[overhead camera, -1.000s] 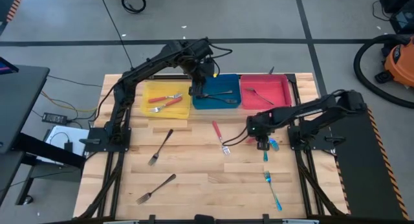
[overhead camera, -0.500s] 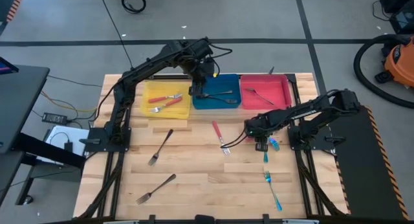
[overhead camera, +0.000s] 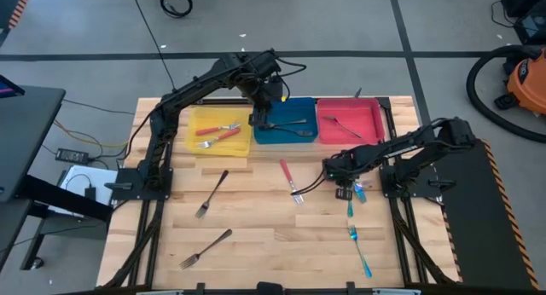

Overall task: Sort silverware by color (type)
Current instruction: Put the right pink fork into the yellow bin

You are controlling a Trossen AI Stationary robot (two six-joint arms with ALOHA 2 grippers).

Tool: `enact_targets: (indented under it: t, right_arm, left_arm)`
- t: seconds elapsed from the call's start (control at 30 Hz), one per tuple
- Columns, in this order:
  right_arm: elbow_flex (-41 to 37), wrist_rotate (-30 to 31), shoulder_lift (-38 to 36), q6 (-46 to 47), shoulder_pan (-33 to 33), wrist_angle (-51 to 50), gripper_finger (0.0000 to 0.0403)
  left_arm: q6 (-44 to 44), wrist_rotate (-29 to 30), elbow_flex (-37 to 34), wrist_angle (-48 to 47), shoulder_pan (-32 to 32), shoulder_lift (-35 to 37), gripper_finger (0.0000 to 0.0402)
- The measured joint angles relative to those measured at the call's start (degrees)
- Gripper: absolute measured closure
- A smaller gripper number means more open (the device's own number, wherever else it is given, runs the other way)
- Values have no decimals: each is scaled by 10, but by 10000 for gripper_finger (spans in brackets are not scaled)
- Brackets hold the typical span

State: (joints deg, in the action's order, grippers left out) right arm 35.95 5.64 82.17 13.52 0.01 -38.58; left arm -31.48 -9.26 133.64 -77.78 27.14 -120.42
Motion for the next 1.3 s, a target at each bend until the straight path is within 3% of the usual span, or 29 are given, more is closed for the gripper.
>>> enact_targets:
  t: [0.1,0.2,0.5,0.6,0.8,0.9,1.03,1.3]
  right_arm:
    - [16,13,1,11,-1,-9,347]
    - [34,25,-7,20,-2,-20,379]
    - [83,27,-57,21,-2,-38,379]
    - [96,47,-79,20,-3,-39,379]
    - [121,93,-122,27,-5,-22,379]
    - [129,122,-146,26,-5,13,379]
    - [130,164,-177,-12,-5,95,379]
    - [130,254,-201,-84,-5,247,379]
  left_arm:
    - [0,0,0,0,0,0,313]
    - [0,0,0,0,1,0,313]
    - [-3,-4,0,-32,23,0,313]
    - [-5,-56,0,-41,35,0,313]
    - [-54,-231,0,-59,58,0,313]
    - [-79,-282,0,-57,62,0,313]
    - [-108,-319,-1,-46,53,-7,313]
    - [-118,-322,0,65,22,-13,313]
